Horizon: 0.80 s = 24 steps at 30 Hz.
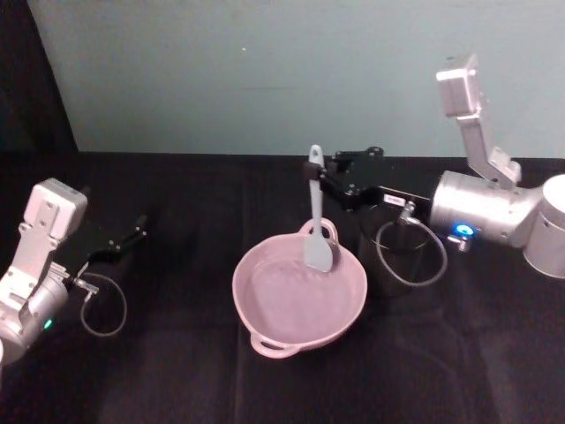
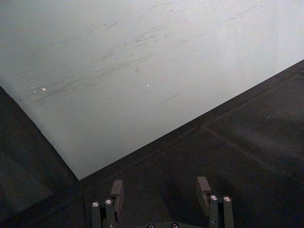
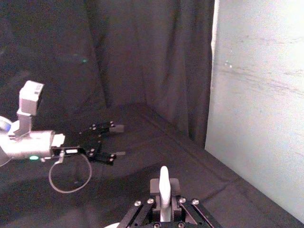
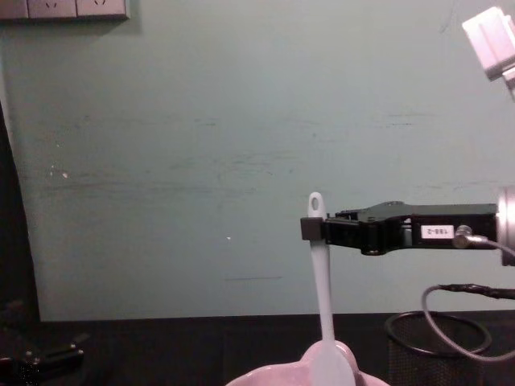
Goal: Use the one hand to pick up the spoon and stir the clear water in the bowl.
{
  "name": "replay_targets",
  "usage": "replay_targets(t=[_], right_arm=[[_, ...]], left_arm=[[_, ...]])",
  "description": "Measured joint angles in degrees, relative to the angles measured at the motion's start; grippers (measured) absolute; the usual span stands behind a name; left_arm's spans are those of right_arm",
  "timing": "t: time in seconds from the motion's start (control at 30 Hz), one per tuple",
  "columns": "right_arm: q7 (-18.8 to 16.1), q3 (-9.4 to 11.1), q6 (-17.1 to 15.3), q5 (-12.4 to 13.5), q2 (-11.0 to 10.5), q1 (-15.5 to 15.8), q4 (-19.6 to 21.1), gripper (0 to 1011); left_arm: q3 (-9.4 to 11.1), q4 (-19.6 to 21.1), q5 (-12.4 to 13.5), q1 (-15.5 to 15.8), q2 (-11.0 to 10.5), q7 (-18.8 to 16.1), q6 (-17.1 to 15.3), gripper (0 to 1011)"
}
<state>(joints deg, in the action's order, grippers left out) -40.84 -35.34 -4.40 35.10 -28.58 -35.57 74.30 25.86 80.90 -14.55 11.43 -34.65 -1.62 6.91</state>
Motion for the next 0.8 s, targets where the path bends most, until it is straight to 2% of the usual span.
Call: replay_targets(t=[0.17, 0.37, 0.6, 0.8], right_arm=[[0.64, 0.55, -0.63, -0.03, -2.04, 3.10, 5.12, 134], [0.59, -0.09, -0.82, 0.21, -1.82, 5.17, 7.88, 134], [-0.26, -1.56, -0.45, 0.35, 0.36, 4.89, 7.41, 134], [-0.98, -2.09, 1.03, 0.15, 2.87, 3.04, 3.72, 134]], left_arm=[[0.00, 0.00, 0.00, 0.00, 0.00, 0.00, 0.00, 1005], [0.00, 0.00, 0.00, 0.00, 0.00, 0.00, 0.00, 1005], [0.00, 0.00, 0.00, 0.00, 0.00, 0.00, 0.00, 1005], [0.00, 0.00, 0.00, 0.00, 0.00, 0.00, 0.00, 1005]])
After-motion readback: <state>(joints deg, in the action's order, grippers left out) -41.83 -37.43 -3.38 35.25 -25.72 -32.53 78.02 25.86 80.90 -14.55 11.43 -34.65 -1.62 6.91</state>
